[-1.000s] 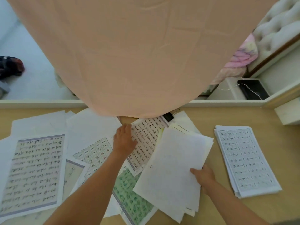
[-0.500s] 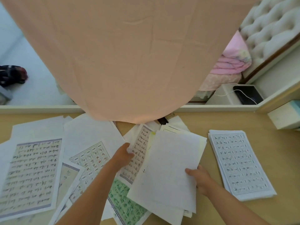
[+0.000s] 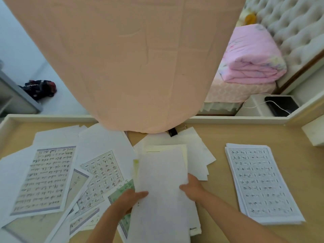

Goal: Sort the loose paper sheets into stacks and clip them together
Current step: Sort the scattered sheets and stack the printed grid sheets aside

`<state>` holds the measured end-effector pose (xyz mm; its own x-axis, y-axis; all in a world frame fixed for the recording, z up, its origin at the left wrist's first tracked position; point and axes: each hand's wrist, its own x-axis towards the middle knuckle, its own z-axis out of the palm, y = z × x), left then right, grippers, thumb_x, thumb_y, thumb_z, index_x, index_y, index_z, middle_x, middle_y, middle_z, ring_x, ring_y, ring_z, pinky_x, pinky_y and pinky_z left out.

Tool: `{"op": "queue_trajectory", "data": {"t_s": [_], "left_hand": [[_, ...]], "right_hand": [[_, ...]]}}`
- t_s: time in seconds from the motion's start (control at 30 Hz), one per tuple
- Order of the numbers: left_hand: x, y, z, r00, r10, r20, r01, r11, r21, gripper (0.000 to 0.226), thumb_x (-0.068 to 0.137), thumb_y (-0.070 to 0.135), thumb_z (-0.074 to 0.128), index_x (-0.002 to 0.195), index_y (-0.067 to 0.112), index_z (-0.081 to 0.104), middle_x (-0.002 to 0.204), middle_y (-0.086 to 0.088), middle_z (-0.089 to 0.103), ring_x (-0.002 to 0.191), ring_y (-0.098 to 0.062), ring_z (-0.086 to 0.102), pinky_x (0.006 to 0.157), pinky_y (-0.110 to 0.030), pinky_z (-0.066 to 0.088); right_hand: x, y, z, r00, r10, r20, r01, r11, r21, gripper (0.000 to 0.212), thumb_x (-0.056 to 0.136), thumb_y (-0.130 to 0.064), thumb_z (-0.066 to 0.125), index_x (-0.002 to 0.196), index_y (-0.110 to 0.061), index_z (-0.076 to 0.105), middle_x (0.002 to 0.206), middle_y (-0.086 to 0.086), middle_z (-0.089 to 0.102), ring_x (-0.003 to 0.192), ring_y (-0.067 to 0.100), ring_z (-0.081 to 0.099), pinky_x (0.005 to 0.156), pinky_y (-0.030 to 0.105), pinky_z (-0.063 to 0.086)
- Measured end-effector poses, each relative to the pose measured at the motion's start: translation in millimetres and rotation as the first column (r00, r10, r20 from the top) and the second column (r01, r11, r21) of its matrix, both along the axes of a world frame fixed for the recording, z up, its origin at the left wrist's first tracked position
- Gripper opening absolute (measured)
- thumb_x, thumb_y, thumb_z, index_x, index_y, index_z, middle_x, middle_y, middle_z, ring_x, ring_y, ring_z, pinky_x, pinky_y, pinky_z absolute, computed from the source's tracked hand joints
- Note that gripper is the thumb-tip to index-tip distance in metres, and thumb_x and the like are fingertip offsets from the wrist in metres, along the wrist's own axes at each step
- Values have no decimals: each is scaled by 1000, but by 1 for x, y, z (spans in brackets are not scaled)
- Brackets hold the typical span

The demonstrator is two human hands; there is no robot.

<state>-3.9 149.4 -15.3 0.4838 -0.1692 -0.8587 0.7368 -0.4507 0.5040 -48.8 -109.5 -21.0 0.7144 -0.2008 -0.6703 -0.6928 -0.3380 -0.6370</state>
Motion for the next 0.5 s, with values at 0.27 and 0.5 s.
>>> {"op": "queue_trajectory", "data": {"t_s": [0.27, 0.5], "left_hand": [[-2, -16, 5, 904, 97, 417, -220, 941, 258, 36, 93, 9, 60, 128, 9, 53, 102, -5, 64, 86, -26, 63, 63, -31, 52], [-2, 11, 1, 920, 32, 391, -287, 733, 616, 67, 81, 11, 71, 138, 0, 38, 130, -24, 52, 113, -43, 55, 93, -54, 50]], "right_hand": [[26, -34, 5, 899, 434, 55, -380, 837, -392, 44, 88, -40, 56, 130, -25, 53, 132, -3, 47, 122, 18, 47, 103, 37, 43], [61, -87, -4, 719, 685, -119, -608, 538, -584, 70, 85, -52, 57, 147, -28, 35, 154, 4, 23, 143, 26, 21, 113, 43, 23]]}}
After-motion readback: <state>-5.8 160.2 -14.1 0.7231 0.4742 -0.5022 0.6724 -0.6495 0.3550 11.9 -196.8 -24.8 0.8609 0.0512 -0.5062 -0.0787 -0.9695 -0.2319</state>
